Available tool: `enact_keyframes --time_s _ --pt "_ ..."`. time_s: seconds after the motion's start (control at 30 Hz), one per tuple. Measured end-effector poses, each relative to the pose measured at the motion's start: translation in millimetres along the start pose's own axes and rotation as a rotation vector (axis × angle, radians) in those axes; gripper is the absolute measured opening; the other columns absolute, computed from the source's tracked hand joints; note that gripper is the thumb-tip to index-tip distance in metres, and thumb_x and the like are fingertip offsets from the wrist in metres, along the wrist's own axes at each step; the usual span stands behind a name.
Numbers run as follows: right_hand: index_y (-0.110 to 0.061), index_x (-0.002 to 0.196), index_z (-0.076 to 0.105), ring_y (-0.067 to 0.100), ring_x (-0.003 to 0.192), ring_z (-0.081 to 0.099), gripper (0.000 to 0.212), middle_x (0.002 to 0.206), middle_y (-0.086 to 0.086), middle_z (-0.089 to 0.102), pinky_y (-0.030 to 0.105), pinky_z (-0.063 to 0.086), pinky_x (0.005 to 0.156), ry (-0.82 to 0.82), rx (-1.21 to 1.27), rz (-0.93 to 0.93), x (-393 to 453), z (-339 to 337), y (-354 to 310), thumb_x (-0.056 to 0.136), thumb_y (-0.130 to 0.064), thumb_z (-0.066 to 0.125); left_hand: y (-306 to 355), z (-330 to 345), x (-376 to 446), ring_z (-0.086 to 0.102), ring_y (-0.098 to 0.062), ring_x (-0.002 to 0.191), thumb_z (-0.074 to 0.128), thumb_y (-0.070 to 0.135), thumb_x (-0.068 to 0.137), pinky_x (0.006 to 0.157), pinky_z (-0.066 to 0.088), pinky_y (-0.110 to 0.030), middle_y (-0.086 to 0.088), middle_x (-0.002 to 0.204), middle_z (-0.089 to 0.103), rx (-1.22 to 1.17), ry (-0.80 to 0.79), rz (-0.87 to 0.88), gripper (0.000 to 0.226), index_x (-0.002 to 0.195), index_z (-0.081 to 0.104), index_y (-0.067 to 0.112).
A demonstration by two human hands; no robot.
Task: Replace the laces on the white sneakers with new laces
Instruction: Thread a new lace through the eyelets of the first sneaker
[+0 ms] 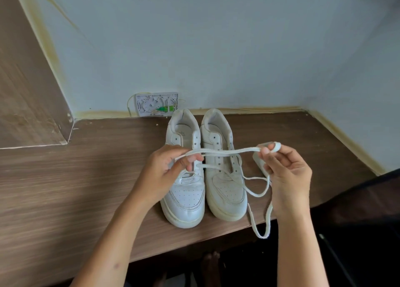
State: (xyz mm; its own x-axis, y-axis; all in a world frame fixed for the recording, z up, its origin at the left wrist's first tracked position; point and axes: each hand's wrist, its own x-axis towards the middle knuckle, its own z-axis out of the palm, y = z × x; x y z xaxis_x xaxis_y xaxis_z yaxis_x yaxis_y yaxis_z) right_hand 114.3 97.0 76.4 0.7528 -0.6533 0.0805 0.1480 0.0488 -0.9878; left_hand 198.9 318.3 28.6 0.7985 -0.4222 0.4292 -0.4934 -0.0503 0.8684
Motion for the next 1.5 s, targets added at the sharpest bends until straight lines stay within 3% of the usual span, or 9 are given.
enact_keyframes --time_s 0.2,0.33,0.47,0.6,0.8,0.93,1.1,1.27,1.5 --pt "-0.012 0.099 0.069 0.016 0.087 0.073 0.018 0.086 0.004 0.076 0.033 0.052 0.089 -0.075 -0.227 0.053 0 3 8 0.083 -0.011 0.076 -1 -7 0 0.068 -0.01 0.086 0.063 0.035 0.087 0.079 0.053 -0.022 0.005 0.085 0.073 -0.06 -0.003 -0.144 0.02 0.104 0.073 0.033" --pt "-0.018 0.103 0.064 0.003 0.072 0.07 0.024 0.077 -0.004 0.074 0.021 0.05 0.07 -0.076 -0.497 0.048 0 6 12 0.083 -0.017 0.077 -8 -7 1 0.068 -0.011 0.079 0.064 0.032 0.086 0.076 0.054 -0.023 0.009 0.083 0.074 -0.004 0.066 -0.156 0.014 0.096 0.075 0.035" --pt "-0.022 0.117 0.057 0.003 0.071 0.063 0.041 0.098 -0.009 0.063 0.016 0.047 0.062 0.014 -0.705 -0.17 -7 16 17 0.083 -0.028 0.078 -10 -7 0 0.068 -0.006 0.086 0.062 0.028 0.088 0.079 0.051 -0.018 0.016 0.085 0.072 0.107 0.052 -0.089 0.017 0.098 0.073 0.037" --pt "-0.024 0.106 0.069 0.005 0.057 0.059 0.023 0.077 -0.005 0.069 0.014 0.043 0.053 -0.257 -0.554 -0.212 -14 40 21 0.085 -0.025 0.076 -4 -4 -1 0.068 -0.006 0.089 0.058 0.036 0.089 0.083 0.051 -0.019 0.015 0.086 0.072 0.131 0.047 0.009 0.025 0.11 0.072 0.032" --pt "-0.021 0.103 0.075 0.006 0.089 0.07 0.016 0.092 -0.009 0.076 0.02 0.054 0.08 -0.53 -0.403 -0.209 -31 72 35 0.09 -0.013 0.071 0 -5 1 0.068 -0.002 0.091 0.065 0.022 0.091 0.092 0.043 -0.012 0.015 0.084 0.073 0.17 0.08 0.071 0.041 0.132 0.059 0.025" --pt "-0.034 0.092 0.072 0.001 0.084 0.066 0.023 0.084 -0.017 0.07 0.01 0.048 0.075 -0.418 -0.475 -0.332 -32 78 40 0.087 -0.012 0.073 -15 -20 4 0.064 -0.014 0.096 0.061 0.017 0.096 0.089 0.047 -0.046 0.015 0.103 0.07 0.434 0.185 0.164 0.037 0.128 0.062 0.035" --pt "-0.019 0.099 0.075 0.0 0.081 0.062 0.017 0.087 -0.01 0.062 0.009 0.046 0.072 -0.325 -0.611 -0.446 -31 84 52 0.089 -0.007 0.07 -20 -23 -4 0.034 -0.028 0.121 0.074 -0.003 0.077 0.102 0.02 -0.049 0.006 0.146 0.042 0.908 0.128 0.023 0.074 0.121 0.06 0.055" --pt "-0.022 0.096 0.075 0.017 0.084 0.059 0.017 0.09 -0.003 0.059 0.037 0.052 0.077 -0.252 -0.745 -0.553 -30 91 61 0.087 -0.007 0.071 -21 -18 -4 0.036 -0.027 0.125 0.076 0.002 0.075 0.111 0.013 -0.061 0.011 0.142 0.045 0.985 0.104 -0.014 0.068 0.117 0.055 0.052" --pt "-0.032 0.082 0.077 0.021 0.113 0.029 0.016 0.122 -0.004 0.051 0.035 0.019 0.091 -0.038 -0.92 -0.475 -39 110 67 0.078 -0.016 0.079 -24 -17 -3 0.049 -0.017 0.116 0.079 0.01 0.077 0.111 0.011 -0.06 0.019 0.129 0.051 0.923 0.147 -0.009 0.059 0.108 0.049 0.049"
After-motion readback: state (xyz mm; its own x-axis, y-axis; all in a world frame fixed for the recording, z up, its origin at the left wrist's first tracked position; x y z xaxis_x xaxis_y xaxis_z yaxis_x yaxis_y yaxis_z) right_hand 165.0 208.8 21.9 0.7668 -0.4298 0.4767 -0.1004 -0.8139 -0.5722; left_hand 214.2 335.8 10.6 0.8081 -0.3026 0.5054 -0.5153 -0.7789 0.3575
